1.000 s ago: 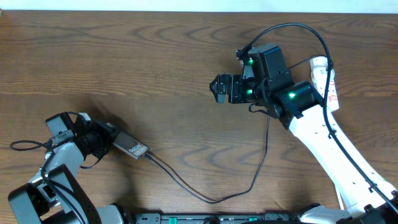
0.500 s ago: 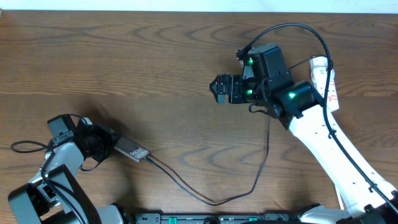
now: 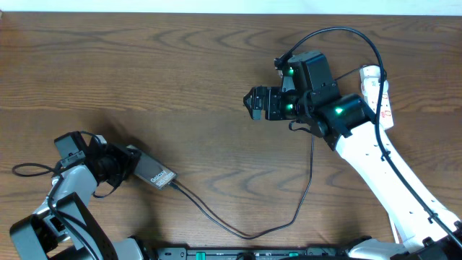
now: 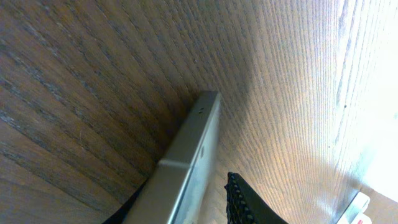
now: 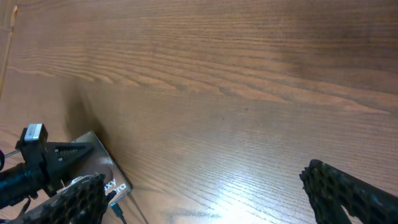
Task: Plug charger to phone and switch on socket
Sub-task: 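Lower the phone flat onto the table with the left gripper and release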
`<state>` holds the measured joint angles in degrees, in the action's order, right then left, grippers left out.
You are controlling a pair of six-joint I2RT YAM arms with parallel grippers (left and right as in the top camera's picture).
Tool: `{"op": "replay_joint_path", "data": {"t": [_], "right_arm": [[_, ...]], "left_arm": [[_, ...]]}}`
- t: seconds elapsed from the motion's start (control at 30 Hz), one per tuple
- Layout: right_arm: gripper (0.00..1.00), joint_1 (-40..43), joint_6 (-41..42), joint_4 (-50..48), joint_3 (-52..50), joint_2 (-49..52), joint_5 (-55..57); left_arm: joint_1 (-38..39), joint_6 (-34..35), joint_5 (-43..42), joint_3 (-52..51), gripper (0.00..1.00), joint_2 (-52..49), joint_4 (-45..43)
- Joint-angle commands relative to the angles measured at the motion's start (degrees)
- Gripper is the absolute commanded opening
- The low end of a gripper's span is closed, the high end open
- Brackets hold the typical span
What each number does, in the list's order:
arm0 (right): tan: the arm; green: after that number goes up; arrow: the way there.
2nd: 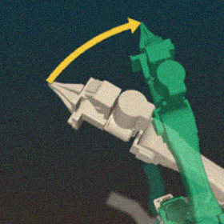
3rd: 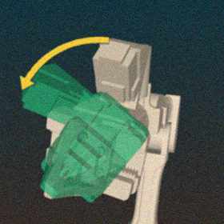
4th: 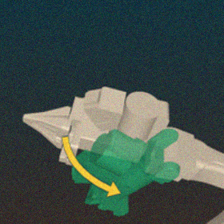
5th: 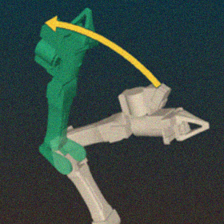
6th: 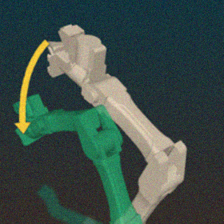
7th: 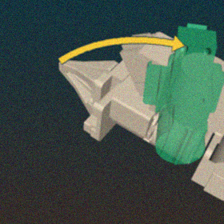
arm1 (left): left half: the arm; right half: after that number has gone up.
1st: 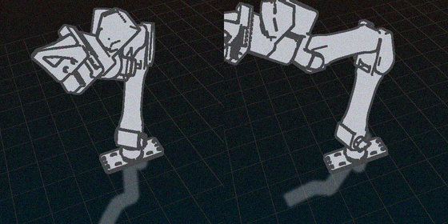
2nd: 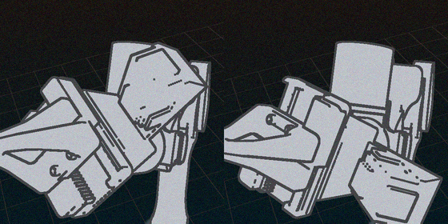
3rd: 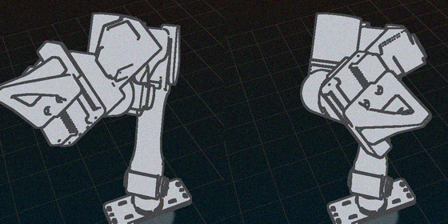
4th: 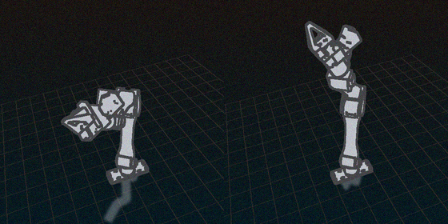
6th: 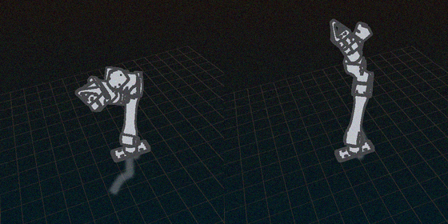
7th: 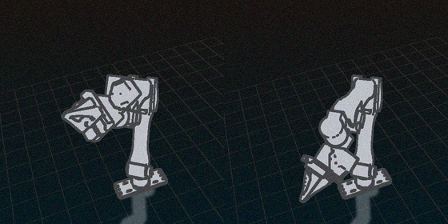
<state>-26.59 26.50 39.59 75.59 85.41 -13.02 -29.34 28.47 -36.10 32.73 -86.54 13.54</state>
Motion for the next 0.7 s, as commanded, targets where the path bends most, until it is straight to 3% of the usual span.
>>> {"op": "replay_joint_path", "data": {"t": [0.0,0.2,0.67], "right_arm": [[0.99,-0.50,-0.39,0.07,0.46,-0.74,0.70],[0.99,-0.50,-0.39,0.02,0.46,-0.74,0.72],[0.99,-0.50,-0.39,0.04,0.46,-0.74,0.70]], "left_arm": [[0.17,-0.17,2.73,0.04,0.31,-0.37,1.01],[0.17,-0.17,2.73,0.04,0.47,-0.37,1.03],[0.17,-0.17,2.73,0.04,0.50,-0.37,1.25]]}}
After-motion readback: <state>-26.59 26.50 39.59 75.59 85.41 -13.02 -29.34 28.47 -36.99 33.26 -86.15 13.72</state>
